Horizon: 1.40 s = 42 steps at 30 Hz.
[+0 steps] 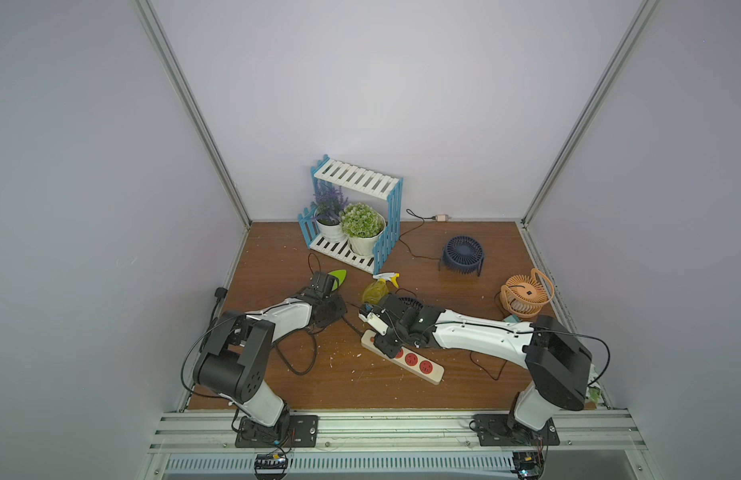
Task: Plug the desk fan into the power strip
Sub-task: Insert the plug into the socket.
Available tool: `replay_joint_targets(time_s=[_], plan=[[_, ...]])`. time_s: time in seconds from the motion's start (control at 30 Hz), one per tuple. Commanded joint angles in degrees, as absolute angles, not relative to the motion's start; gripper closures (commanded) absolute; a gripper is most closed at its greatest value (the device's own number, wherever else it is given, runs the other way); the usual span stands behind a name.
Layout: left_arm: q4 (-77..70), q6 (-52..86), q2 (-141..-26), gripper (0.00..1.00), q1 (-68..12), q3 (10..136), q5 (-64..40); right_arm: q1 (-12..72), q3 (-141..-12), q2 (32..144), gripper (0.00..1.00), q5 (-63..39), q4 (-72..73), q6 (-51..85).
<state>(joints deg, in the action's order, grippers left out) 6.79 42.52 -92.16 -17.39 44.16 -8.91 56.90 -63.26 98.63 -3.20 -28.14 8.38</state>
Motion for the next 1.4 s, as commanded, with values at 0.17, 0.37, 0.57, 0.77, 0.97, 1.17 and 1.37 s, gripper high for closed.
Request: replay_joint_targets(time_s=[0.17, 0.37, 0.57, 0.77, 0.97, 1.17, 1.37], plan=[[1.4, 39.0, -95.3, 1.0, -11.5, 45.8, -3.3, 60.4, -53.1, 113.0, 1.0, -3.9, -42.8, 15.5], [0.3, 38.2, -97.4, 1.0, -11.3, 46.5, -5.1, 60.4, -48.5, 113.9, 1.0, -7.1, -39.2, 19.9], [-1.0, 38.1, -100.0, 1.0, -11.2, 47.6, -6.8, 60.3, -48.8, 116.3, 1.0, -7.6, -39.0, 20.1], [-0.6, 37.3, -98.4, 1.0, -11.2, 46.6, -7.0, 62.3, -49.4, 111.9, 1.0, -4.1, -40.6, 20.7], [0.3, 36.7, -96.8, 1.0, -11.1, 46.5, -6.6, 65.1, -47.0, 106.1, 1.0, -1.8, -41.0, 23.1], [0.0, 36.6, -96.6, 1.0, -11.0, 46.5, -6.5, 65.5, -46.0, 109.7, 1.0, -4.8, -36.9, 24.5], [0.2, 35.9, -97.5, 1.0, -10.9, 46.8, -6.8, 66.2, -44.9, 112.2, 1.0, -8.0, -33.1, 26.3]])
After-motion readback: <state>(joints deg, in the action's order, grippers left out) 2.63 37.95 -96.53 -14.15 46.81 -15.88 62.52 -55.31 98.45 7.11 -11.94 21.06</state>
